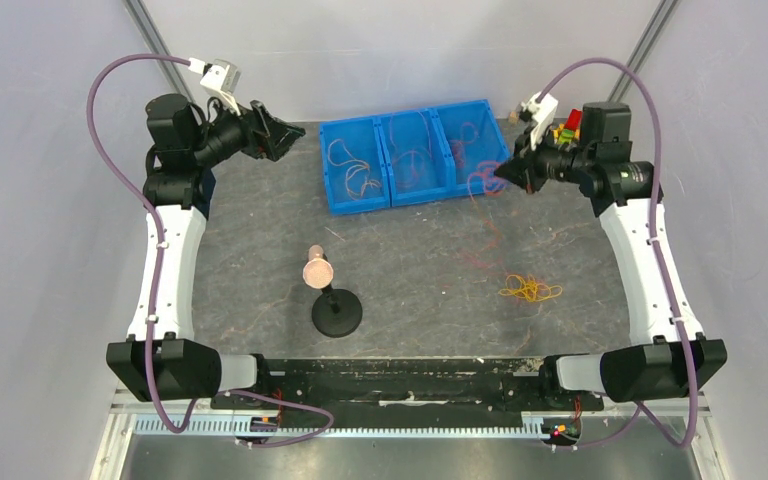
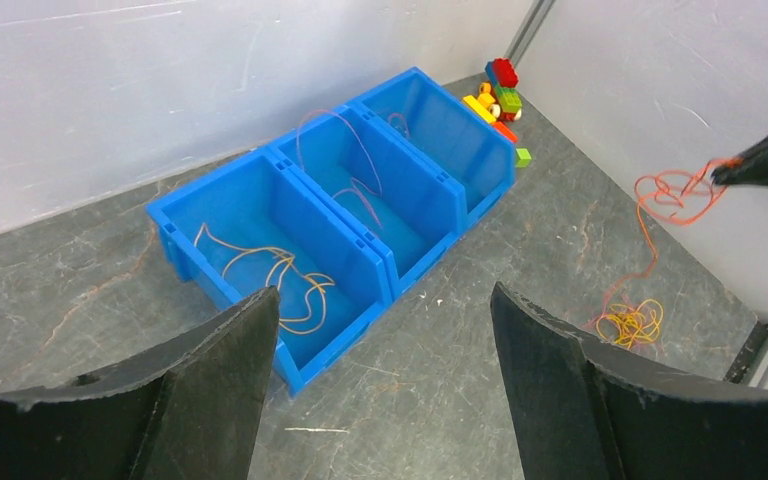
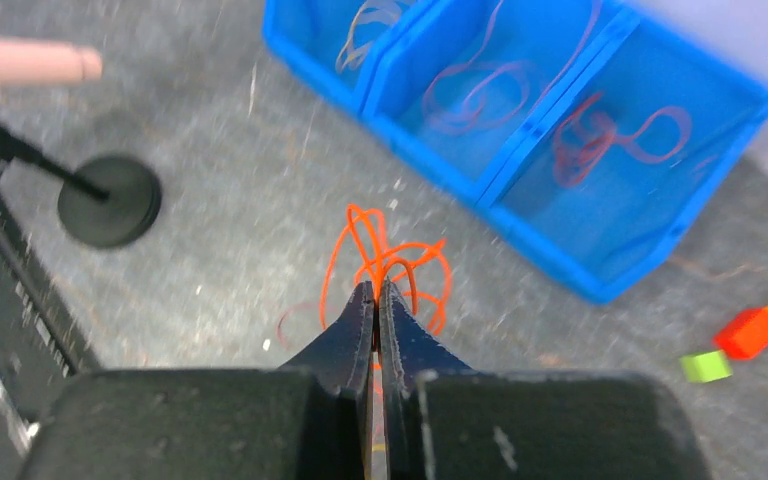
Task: Untangle the cables
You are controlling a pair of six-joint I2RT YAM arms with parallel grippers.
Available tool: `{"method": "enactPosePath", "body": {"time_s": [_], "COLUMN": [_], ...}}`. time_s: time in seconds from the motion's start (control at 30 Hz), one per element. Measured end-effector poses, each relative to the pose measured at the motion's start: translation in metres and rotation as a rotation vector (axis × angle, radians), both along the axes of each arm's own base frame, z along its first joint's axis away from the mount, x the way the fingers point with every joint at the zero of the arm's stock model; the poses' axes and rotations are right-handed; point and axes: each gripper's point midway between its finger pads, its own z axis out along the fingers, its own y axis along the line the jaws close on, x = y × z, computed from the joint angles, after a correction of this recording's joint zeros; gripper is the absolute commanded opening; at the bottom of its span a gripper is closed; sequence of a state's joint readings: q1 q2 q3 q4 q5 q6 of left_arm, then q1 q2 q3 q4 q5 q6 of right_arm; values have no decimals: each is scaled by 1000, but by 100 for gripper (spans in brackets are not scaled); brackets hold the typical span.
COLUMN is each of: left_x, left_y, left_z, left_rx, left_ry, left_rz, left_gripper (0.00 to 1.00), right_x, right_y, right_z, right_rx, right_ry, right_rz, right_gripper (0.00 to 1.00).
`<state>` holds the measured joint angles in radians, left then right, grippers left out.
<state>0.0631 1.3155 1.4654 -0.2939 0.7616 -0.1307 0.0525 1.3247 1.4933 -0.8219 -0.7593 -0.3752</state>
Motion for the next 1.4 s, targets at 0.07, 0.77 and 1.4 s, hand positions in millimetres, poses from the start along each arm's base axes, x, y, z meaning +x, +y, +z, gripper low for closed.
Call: {"method": "enactPosePath", "body": {"time_s": [0.07, 0.77, 1.4], "left_x": [0, 3, 16], "left_y": [0, 0, 8], "left_z": [1, 1, -19], "left_rx": [0, -1, 13], "left_ry": [-5, -9, 53], "left_rz": [0, 2, 53], "left_gripper": [84, 84, 85], "right_x": [12, 147, 255], "right_y": [0, -27, -20], "right_z": [22, 127, -115], "right_rx": [40, 325, 90], "right_ry": [-56, -348, 10], "right_rz": [-39, -362, -439], "right_gripper": [0, 0, 82]}}
